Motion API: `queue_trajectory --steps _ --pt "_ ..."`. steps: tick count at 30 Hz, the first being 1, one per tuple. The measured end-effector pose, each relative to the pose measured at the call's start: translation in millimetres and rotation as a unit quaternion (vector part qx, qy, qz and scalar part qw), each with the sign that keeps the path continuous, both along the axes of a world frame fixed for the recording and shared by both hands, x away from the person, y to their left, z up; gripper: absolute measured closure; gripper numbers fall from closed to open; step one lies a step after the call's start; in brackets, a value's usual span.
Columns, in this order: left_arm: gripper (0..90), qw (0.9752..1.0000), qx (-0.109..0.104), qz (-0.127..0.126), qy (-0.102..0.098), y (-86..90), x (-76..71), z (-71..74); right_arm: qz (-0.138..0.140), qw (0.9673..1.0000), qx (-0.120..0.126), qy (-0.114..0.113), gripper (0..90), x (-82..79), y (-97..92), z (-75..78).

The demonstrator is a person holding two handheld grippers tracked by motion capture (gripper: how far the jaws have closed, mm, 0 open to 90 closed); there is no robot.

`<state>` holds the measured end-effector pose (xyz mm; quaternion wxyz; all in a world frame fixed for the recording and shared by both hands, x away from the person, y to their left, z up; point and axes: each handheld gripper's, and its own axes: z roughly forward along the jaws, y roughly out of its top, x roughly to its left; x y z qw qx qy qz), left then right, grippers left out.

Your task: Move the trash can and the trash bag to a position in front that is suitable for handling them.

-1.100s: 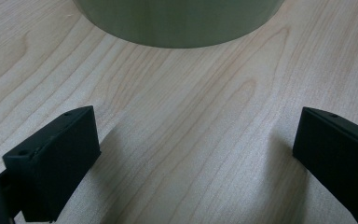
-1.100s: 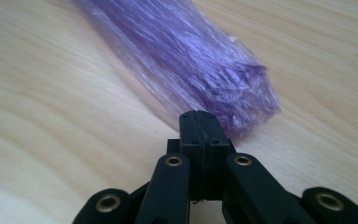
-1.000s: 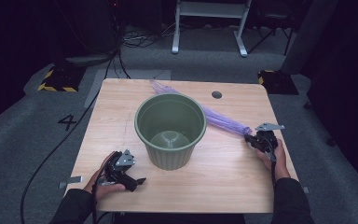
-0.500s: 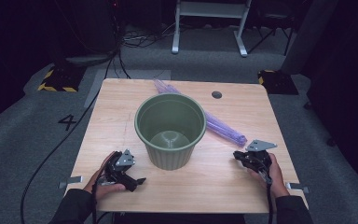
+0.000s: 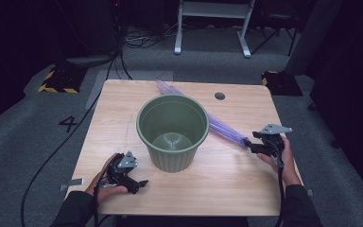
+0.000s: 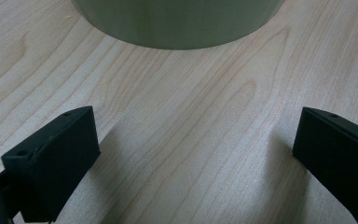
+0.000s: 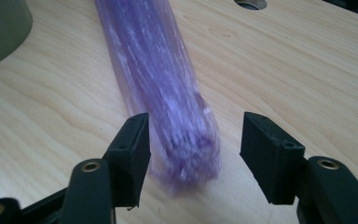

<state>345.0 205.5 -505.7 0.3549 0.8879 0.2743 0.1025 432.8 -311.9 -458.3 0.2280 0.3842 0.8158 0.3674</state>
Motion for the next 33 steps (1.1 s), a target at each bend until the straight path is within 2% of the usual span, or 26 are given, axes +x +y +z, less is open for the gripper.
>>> queue_trajectory --steps 2,3,4,8,9,10,11,13,16,24,30,33 --pt "0.0 1.0000 0.000 0.000 0.000 0.0 -0.1 0.0 0.001 1.0000 0.003 0.004 42.1 4.8 0.2 -0.3" --pt "0.0 1.0000 0.000 0.000 0.000 0.0 -0.1 0.0 -0.003 0.9998 0.008 0.019 42.1 16.4 0.1 -3.7" --pt "0.0 1.0000 0.000 0.000 0.000 0.0 -0.1 0.0 -0.006 0.9996 0.009 0.024 42.7 20.1 0.0 -5.6" --pt "0.0 1.0000 0.000 0.000 0.000 0.0 -0.1 0.0 -0.014 0.9984 -0.002 0.054 53.7 33.4 0.1 -17.6" --pt "0.0 1.0000 0.000 0.000 0.000 0.0 -0.1 0.0 -0.014 0.9984 -0.002 0.054 53.7 33.4 0.1 -17.6" --pt "0.0 1.0000 0.000 0.000 0.000 0.0 -0.1 0.0 -0.005 0.9974 -0.001 0.071 66.3 35.3 0.4 -23.8" --pt "0.0 1.0000 0.001 0.000 0.000 0.1 -0.1 0.1 -0.001 0.9972 -0.002 0.074 71.3 34.8 0.7 -25.2" --pt "0.0 1.0000 0.000 0.000 0.000 0.0 -0.1 0.0 0.012 0.9973 -0.001 0.072 81.2 31.2 2.4 -27.2" --pt "0.0 1.0000 0.000 0.001 0.001 -0.2 0.0 0.0 0.032 0.9969 0.001 0.072 85.3 23.0 6.6 -27.9" --pt "0.0 1.0000 0.000 0.001 0.001 -0.3 0.0 0.0 0.074 0.9947 -0.001 0.072 85.1 -7.2 23.0 -30.1" --pt "0.0 1.0000 0.001 0.000 0.000 -1.2 0.5 0.1 0.115 0.9905 -0.014 0.075 82.4 -36.1 43.8 -29.1" --pt "0.0 1.0000 0.001 0.000 0.000 -1.5 0.6 0.1 0.139 0.9872 -0.023 0.074 79.3 -49.7 56.4 -28.0"
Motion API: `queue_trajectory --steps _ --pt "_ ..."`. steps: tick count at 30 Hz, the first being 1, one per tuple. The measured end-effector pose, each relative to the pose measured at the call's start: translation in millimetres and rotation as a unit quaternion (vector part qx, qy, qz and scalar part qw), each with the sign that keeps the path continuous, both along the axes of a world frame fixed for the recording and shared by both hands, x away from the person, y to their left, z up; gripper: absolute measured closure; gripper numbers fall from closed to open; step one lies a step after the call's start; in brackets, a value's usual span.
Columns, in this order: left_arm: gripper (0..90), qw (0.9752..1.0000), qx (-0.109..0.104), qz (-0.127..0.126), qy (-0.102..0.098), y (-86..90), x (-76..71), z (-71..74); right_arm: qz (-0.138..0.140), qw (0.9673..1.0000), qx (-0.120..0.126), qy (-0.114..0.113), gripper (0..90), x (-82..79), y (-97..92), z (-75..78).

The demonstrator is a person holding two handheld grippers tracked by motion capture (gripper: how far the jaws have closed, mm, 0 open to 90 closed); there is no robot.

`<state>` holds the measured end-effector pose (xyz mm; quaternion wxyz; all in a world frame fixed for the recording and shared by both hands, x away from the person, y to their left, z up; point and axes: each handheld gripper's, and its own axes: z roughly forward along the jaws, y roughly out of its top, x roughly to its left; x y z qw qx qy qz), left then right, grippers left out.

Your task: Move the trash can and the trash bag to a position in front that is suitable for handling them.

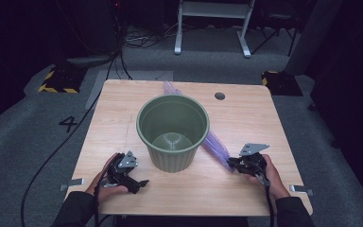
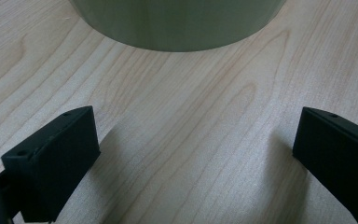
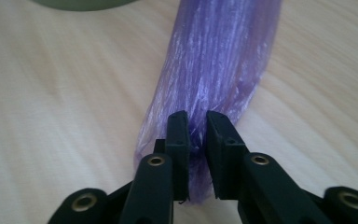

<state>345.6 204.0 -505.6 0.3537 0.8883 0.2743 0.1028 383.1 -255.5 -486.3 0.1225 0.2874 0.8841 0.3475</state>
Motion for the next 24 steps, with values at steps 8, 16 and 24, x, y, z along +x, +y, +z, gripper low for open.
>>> queue_trajectory --steps 8,16,24 --pt "0.0 1.0000 0.000 0.000 0.000 0.0 0.0 0.0 0.041 0.9989 0.004 -0.023 52.4 -31.7 23.3 15.7" --pt "0.0 1.0000 0.000 0.000 0.000 0.0 0.0 0.0 0.042 0.9968 0.031 -0.060 54.8 -38.6 12.5 37.7" --pt "0.0 1.0000 0.000 0.000 0.000 0.0 0.0 0.0 -0.014 0.9981 -0.004 -0.061 58.7 -12.5 -6.0 26.6"
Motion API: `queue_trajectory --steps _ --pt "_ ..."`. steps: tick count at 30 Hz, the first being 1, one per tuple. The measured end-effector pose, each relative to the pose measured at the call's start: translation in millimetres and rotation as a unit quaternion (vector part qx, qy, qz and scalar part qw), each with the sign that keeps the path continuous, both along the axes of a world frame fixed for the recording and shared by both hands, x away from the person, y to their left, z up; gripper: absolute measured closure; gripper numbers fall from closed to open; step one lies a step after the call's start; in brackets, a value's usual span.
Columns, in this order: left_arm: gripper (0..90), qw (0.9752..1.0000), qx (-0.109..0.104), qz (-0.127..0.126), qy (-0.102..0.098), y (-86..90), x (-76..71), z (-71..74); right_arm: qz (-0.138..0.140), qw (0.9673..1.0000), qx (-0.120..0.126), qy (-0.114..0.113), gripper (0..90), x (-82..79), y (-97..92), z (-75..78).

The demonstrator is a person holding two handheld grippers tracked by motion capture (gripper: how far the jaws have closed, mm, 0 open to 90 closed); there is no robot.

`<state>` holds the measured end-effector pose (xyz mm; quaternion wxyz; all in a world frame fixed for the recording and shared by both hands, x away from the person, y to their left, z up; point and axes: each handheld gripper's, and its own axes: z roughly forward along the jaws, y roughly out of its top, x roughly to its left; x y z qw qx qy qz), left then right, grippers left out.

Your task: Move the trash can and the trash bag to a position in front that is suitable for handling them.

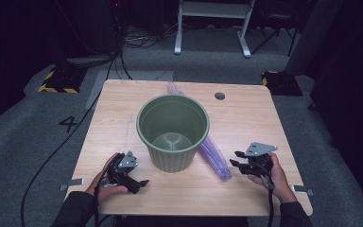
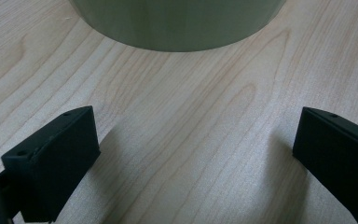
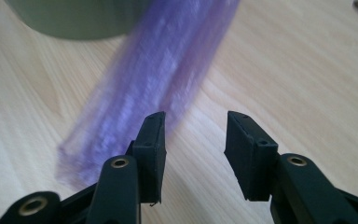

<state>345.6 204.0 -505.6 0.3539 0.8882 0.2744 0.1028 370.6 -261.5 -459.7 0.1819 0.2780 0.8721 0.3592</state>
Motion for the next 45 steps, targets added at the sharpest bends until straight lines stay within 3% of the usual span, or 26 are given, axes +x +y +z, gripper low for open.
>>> queue_trajectory --steps 4,8,12,15,25,28,45 --pt "0.0 1.0000 0.000 0.000 0.000 -0.8 0.5 0.0 0.008 0.9991 0.020 0.036 58.8 7.5 -3.2 -10.3" --pt "0.0 1.0000 0.000 0.002 0.000 -2.6 1.4 0.0 0.040 0.9978 0.016 0.050 58.9 6.2 7.2 -16.9" --pt "0.0 1.0000 0.000 -0.004 0.000 -7.6 4.3 0.1 0.054 0.9977 0.003 0.041 60.9 3.6 17.7 -18.8" --pt "0.0 1.0000 0.001 -0.008 0.000 -10.0 5.5 0.2 0.068 0.9966 0.020 0.041 64.1 2.6 20.7 -18.6" --pt "0.0 0.9999 0.000 -0.017 0.000 -16.3 10.3 0.1 0.113 0.9923 0.026 0.042 70.8 -6.0 37.0 -21.8" --pt "0.0 0.9999 0.001 -0.017 -0.001 -21.2 14.2 0.2 0.144 0.9885 0.020 0.042 71.2 -13.2 50.5 -24.3" --pt "0.0 0.9997 0.003 -0.022 -0.003 -35.4 25.5 0.5 0.211 0.9765 0.008 0.045 65.2 -38.7 84.7 -33.1"
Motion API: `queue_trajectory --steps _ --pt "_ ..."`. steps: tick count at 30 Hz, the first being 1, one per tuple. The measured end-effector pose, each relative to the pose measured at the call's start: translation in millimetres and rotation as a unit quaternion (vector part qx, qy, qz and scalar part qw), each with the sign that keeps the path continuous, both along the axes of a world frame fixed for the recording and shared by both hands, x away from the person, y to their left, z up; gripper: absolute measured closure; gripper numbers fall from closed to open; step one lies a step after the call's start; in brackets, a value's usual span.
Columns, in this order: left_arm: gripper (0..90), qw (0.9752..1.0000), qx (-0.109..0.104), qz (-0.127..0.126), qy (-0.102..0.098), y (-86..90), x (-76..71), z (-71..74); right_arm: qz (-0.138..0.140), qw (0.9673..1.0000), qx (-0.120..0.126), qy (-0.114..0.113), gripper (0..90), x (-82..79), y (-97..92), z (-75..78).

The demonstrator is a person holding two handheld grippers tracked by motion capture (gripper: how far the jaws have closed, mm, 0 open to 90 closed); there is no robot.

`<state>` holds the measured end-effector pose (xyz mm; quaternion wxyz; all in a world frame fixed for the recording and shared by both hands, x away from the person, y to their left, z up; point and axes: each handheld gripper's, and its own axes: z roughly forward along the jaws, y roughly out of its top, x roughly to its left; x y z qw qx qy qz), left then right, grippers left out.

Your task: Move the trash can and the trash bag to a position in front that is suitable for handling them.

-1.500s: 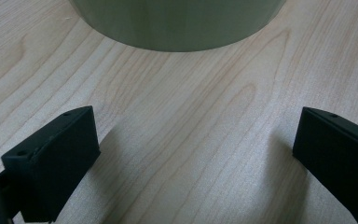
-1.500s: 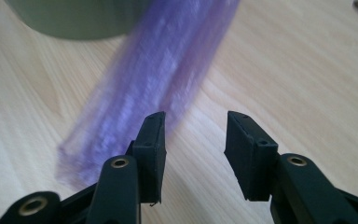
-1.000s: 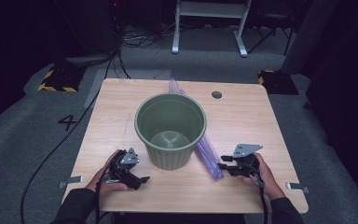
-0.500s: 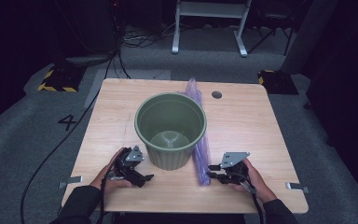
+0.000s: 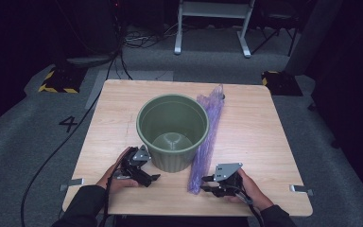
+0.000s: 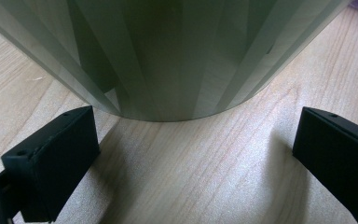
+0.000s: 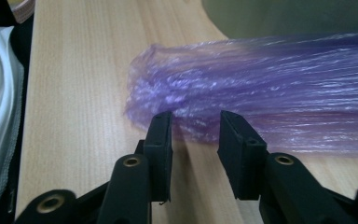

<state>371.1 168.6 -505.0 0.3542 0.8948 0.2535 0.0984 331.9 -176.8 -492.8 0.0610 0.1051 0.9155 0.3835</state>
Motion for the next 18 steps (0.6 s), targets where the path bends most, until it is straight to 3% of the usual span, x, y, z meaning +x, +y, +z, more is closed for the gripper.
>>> queue_trajectory --steps 3,6,10,15,18 --pt "0.0 1.0000 0.001 -0.001 0.000 0.9 -0.6 0.1 0.008 1.0000 0.005 0.000 60.2 -2.4 -0.8 1.1" --pt "0.0 1.0000 0.001 -0.003 0.001 1.9 -1.3 0.3 -0.001 0.9995 0.031 0.001 47.3 -3.2 -8.2 7.9" --pt "0.0 1.0000 0.001 -0.003 0.001 1.9 -1.3 0.3 -0.043 0.9977 0.052 -0.008 27.6 -1.1 -21.8 18.1" --pt "0.1 1.0000 0.000 -0.003 0.002 2.0 -1.6 0.1 -0.104 0.9912 0.075 -0.031 23.1 9.7 -33.9 31.3" --pt "0.0 1.0000 -0.002 -0.002 0.001 2.2 -2.0 -0.2 -0.139 0.9864 0.070 -0.053 22.3 20.5 -35.7 36.3"
